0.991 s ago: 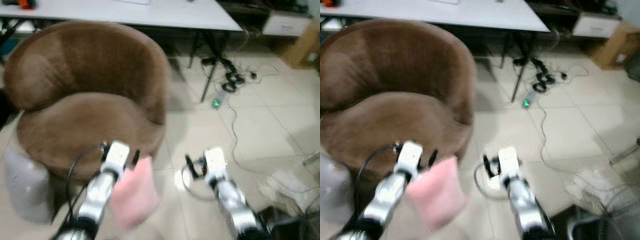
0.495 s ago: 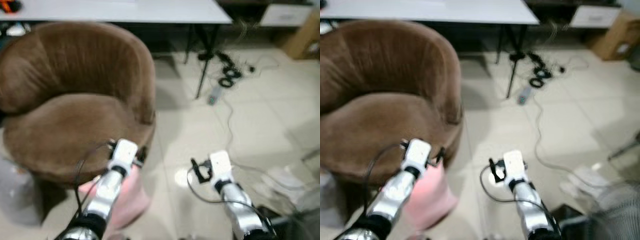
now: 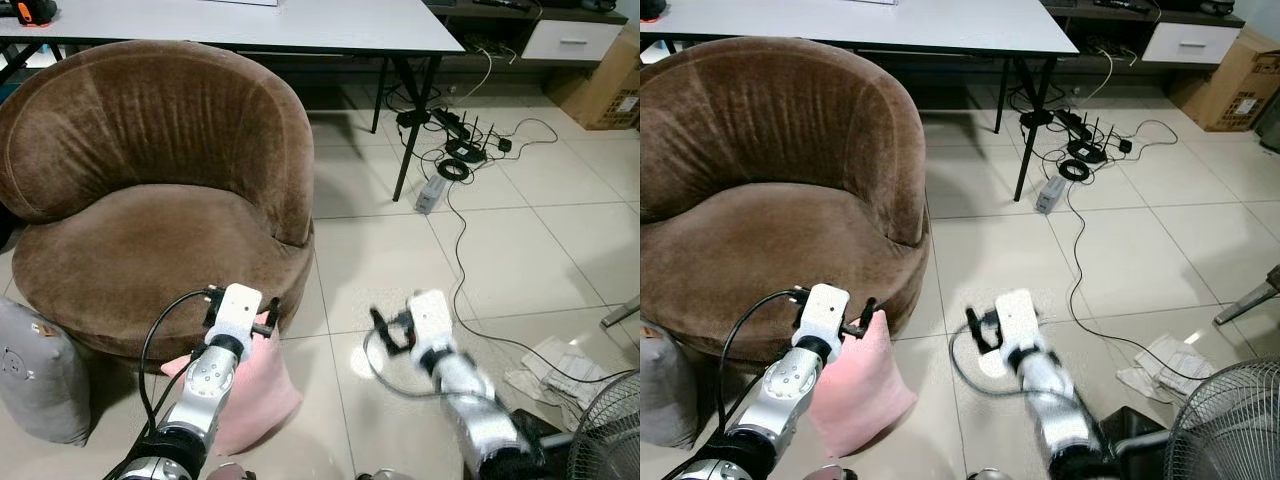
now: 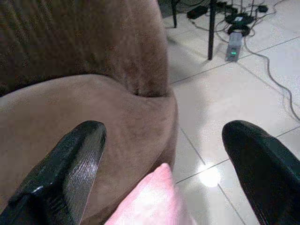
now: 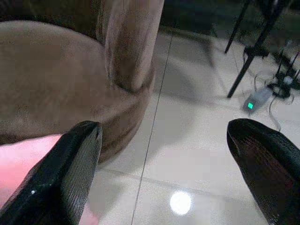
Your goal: Move the pillow to the sofa from floor
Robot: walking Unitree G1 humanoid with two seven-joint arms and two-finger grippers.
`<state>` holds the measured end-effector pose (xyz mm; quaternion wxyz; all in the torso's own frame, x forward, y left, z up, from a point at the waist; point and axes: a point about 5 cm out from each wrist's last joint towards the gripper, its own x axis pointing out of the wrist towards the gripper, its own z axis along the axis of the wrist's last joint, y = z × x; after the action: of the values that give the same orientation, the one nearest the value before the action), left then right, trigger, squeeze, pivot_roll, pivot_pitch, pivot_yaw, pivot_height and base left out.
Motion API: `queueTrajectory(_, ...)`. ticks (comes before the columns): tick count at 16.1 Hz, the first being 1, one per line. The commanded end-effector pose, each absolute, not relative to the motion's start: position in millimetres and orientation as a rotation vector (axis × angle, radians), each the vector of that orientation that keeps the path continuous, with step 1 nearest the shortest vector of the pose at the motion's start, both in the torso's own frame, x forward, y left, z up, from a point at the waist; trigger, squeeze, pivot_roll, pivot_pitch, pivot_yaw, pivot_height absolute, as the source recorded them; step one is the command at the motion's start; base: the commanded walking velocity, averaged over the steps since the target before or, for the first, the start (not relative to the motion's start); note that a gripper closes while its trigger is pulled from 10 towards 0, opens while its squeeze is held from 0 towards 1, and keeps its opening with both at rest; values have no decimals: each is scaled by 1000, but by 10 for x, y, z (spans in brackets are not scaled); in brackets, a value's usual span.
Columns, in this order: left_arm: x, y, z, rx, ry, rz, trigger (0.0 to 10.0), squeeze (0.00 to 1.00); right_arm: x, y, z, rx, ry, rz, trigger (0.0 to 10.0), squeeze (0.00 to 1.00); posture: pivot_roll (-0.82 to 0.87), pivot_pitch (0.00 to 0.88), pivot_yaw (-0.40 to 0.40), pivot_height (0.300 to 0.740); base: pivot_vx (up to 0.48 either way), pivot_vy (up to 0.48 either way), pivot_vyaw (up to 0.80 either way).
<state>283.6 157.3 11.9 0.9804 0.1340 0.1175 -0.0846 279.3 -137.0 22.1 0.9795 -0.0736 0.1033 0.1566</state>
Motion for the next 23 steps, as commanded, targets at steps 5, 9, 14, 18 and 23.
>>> queueTrajectory(5, 2887, 1554, 194, 250, 182, -150, 10000, 0, 2912, -1531, 376, -194, 181, 318, 10000, 0, -7, 64, -147, 740, 0, 0, 0)
queueTrajectory(9, 2831, 1483, 139, 219, 190, -128, 10000, 0, 2960, -1629, 426, -222, 192, 333, 10000, 0, 6, 64, -178, 740, 0, 0, 0)
queueTrajectory(14, 2826, 1504, 143, 191, 184, -107, 10000, 0, 2990, -1612, 455, -204, 186, 318, 10000, 0, -1, 69, -162, 740, 0, 0, 0)
queueTrajectory(18, 2867, 1465, 183, 188, 174, -129, 10000, 0, 2928, -1569, 444, -168, 167, 317, 10000, 0, -28, 76, -136, 740, 0, 0, 0)
queueTrajectory(23, 2898, 1452, 195, 217, 182, -141, 10000, 0, 2873, -1557, 420, -180, 172, 306, 10000, 86, -43, 76, -119, 740, 311, -359, 151)
